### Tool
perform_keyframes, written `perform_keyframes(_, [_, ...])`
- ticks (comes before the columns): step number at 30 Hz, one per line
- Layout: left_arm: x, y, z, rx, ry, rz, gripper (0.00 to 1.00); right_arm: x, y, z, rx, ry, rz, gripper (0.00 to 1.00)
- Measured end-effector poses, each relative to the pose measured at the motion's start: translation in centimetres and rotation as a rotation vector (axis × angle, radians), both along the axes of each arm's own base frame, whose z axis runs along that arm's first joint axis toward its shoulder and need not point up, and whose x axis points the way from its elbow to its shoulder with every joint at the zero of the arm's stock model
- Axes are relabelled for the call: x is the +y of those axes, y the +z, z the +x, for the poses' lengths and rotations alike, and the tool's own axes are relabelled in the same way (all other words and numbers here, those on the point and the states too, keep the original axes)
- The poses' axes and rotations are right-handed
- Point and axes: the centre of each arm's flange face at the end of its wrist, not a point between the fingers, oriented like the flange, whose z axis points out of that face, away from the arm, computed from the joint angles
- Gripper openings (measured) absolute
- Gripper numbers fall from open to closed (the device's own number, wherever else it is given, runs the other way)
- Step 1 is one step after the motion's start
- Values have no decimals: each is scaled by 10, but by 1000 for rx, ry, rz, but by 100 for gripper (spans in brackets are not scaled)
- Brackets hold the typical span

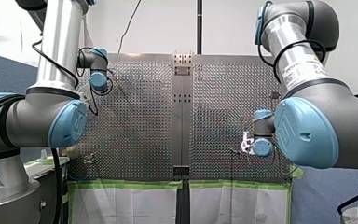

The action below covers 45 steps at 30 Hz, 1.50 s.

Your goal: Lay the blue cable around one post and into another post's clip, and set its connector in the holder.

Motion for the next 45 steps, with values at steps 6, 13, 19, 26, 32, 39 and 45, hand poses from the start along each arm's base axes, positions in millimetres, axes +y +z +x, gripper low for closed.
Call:
perform_keyframes(6, [0,0,0,0,0,0,100,14,-23,-19,0,-23,22,0])
perform_keyframes(13, [-2,0,0,0,-4,0,100,39,-65,-36,-8,-30,76,0])
perform_keyframes(19, [-4,0,0,0,-6,0,100,66,-100,-45,-20,-5,130,0])
perform_keyframes(26, [-5,0,0,0,-9,-1,100,59,-116,-41,-4,56,102,0])
perform_keyframes(32, [-8,0,-1,0,-14,-1,100,31,-107,-33,-17,114,41,0])
perform_keyframes(39, [-10,0,-1,0,-12,1,100,6,-96,-26,-28,175,-24,0])
perform_keyframes(45, [-11,0,-2,0,-4,0,100,-4,-90,-28,-35,208,-73,0])
